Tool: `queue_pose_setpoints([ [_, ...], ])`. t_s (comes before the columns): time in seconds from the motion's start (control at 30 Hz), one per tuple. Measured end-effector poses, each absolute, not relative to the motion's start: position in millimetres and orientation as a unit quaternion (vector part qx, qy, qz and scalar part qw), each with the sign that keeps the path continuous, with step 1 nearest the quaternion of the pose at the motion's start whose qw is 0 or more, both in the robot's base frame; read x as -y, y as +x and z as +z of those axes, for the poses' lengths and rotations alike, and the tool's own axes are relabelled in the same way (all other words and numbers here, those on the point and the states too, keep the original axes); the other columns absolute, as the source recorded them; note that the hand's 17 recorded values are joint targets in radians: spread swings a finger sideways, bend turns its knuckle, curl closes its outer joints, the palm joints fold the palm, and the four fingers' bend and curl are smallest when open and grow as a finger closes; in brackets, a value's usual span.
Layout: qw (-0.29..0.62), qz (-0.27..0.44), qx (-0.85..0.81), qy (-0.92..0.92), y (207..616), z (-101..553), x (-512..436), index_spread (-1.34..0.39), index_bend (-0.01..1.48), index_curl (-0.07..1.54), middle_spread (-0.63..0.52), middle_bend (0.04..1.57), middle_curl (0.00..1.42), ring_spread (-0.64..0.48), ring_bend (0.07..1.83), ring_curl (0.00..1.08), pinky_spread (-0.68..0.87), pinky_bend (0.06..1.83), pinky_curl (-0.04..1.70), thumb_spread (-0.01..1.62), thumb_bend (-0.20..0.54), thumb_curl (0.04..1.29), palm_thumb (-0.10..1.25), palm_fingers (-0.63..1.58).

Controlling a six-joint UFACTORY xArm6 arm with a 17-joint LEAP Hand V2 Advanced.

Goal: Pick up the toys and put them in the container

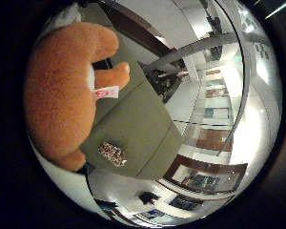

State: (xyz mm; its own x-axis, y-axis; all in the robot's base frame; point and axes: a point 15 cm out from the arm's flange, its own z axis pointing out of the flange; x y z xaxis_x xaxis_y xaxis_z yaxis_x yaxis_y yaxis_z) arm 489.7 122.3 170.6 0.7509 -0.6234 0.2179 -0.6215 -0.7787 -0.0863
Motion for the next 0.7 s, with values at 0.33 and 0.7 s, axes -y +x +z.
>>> queue_pose_setpoints([
  [0.33,-0.009,-0.105,-0.323,-0.94,483.8,164.8,-118.8,-0.39,0.29,0.55,0.07,0.62,0.54,-0.15,0.75,0.43,0.33,0.9,0.5,1.08,-0.027,0.44,0.63,0.22],
  [0.7,-0.027,-0.086,-0.319,-0.943,473.3,158.7,-114.0,-0.42,0.21,0.42,0.1,0.45,0.39,-0.01,0.53,0.28,0.47,0.82,0.35,1.07,-0.024,0.39,0.6,0.24],
])
